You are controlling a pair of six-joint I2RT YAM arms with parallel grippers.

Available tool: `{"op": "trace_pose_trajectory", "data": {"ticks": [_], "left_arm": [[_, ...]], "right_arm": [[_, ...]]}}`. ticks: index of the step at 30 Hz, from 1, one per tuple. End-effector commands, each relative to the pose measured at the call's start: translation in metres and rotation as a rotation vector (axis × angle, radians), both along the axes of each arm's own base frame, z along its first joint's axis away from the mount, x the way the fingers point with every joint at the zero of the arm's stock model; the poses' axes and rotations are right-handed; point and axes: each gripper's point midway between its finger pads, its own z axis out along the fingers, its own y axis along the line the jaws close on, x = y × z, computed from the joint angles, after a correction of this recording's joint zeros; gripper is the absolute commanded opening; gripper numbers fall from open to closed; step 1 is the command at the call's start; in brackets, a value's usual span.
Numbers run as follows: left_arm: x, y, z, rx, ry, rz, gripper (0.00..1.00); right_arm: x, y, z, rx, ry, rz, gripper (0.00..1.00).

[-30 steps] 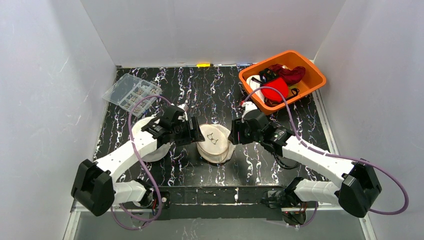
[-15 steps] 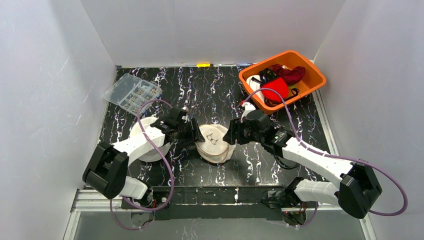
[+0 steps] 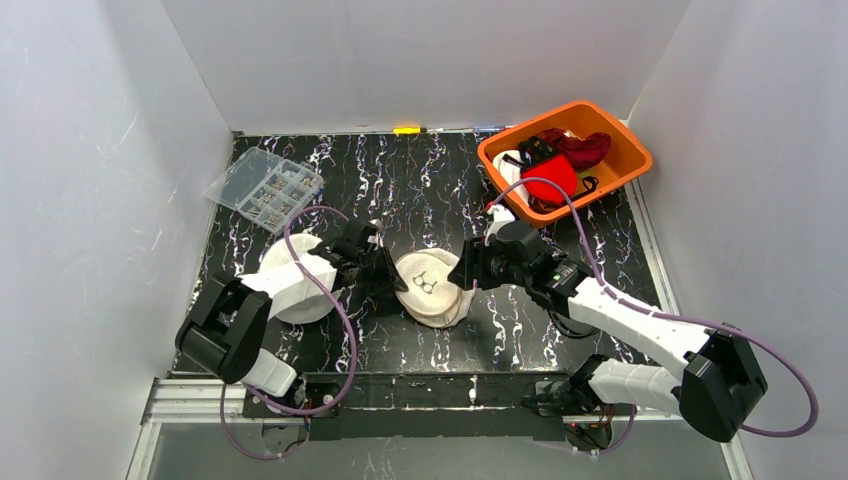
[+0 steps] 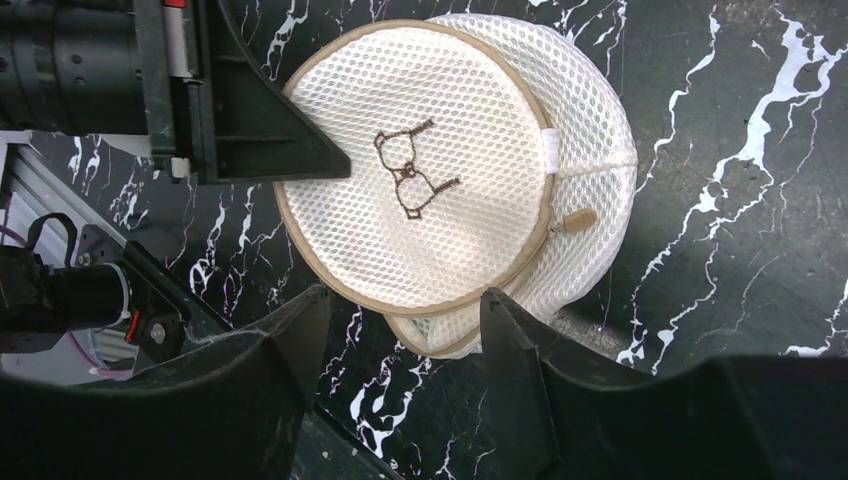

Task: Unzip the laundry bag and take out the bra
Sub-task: Close the laundry bag at the center of the board.

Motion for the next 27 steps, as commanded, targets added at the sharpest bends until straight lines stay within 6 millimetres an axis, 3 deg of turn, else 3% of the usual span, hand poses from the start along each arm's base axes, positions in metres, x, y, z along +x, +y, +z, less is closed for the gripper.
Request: {"op": "trace_pose_trajectory", "data": {"ticks": [1,9,13,16,25,27], "left_arm": [[-0.001,-0.001,0.034,-0.050,-0.065,-0.015,0.00],[-0.027,0.004,0.096,-0.130,-0.136,-0.078,0.00],[-0.049,0.000,0.111,-0.202,-0.089,-0.120,0.00],[-0.049,-0.002,0.104,-0.198,-0.066,-0.125,0.00],[-0.013,-0.016,0.056,-0.152,-0.058,-0.107,0.00],[-0.011,-0.018,0.047,-0.144,-0.041,-0.108,0.04]], "right_arm": [[0.006,-0.008,0.010,0.014,-0.058,-0.037,0.65],[0.000,-0.021,0.026,0.050,-0.100,-0.054,0.66],[-0.010,-0.023,0.025,0.078,-0.079,-0.050,0.66],[-0.017,-0.021,0.015,0.105,-0.046,-0.035,0.67],[-0.030,-0.018,-0.027,0.105,0.058,-0.018,0.66],[-0.028,-0.017,-0.029,0.107,0.046,-0.020,0.66]]}}
